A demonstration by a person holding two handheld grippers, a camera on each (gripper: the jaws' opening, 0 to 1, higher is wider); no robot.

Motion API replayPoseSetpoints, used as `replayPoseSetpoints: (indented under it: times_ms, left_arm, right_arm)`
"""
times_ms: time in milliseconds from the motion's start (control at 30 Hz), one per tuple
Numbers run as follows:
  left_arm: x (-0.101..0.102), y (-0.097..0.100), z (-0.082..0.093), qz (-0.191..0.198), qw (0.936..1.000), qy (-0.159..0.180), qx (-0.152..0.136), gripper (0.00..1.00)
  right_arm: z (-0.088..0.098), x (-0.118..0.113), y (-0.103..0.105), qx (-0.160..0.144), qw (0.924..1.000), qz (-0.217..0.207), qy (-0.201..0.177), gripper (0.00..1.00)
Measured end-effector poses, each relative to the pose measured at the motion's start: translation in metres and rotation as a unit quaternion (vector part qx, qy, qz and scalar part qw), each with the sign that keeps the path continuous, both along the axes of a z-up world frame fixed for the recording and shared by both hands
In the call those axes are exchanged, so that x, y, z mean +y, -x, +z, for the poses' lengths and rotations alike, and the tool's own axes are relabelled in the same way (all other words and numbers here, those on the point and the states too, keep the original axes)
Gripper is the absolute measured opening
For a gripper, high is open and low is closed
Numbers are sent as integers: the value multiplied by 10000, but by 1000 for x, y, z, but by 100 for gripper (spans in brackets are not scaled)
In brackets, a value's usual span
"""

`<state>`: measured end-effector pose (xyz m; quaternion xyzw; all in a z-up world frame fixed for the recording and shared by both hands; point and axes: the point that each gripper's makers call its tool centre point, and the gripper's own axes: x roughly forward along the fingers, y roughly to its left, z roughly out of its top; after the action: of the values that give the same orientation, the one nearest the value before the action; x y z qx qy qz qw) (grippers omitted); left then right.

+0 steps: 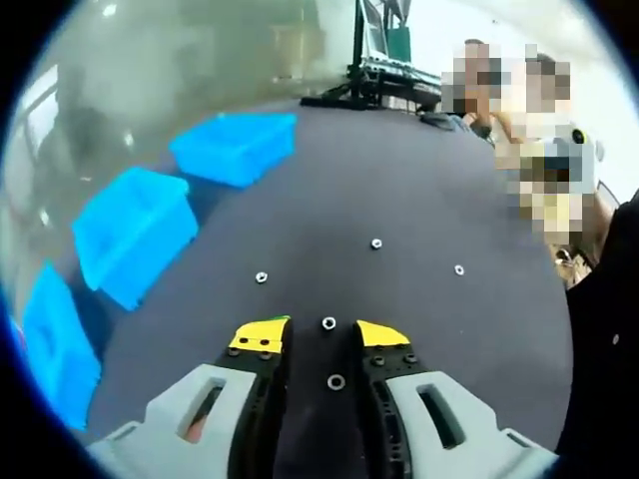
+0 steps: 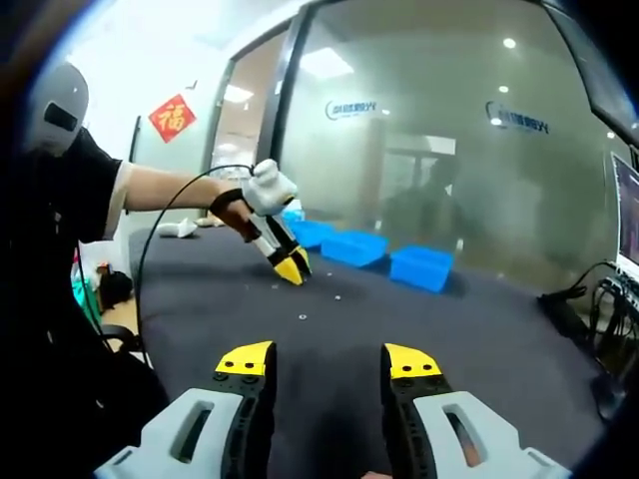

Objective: Sort the screws, nuts, and washers into the corresponding bins

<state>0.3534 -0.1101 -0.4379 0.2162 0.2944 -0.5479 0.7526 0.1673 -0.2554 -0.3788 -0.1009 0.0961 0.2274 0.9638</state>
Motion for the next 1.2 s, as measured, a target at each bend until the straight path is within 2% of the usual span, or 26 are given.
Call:
replayPoseSetpoints:
  times_ms: [300,733,1000,1100,1167,1200]
  left_arm:
    - [-2,-5,2,118,9998,150,72,17]
    - [-5,3,1,-10,9998,186,114,7]
    - [-4,5,2,29,9996,270,-42,5]
    - [-2,8,5,84,9991,411,-94,5]
    - [-8,14,19,57,9957,906,-162,5]
    - [-6,16,23,132,9948,990,-182,4]
  right_arm:
    - [1,4,1,4,10000,15,51,38]
    - [0,10,2,35,9999,73,147,38]
    - [2,11,2,25,9998,88,149,38]
    - [4,12,1,-11,9999,84,137,38]
    - [5,12,0,-21,9999,67,125,38]
    - [6,11,-1,-29,9999,60,120,38]
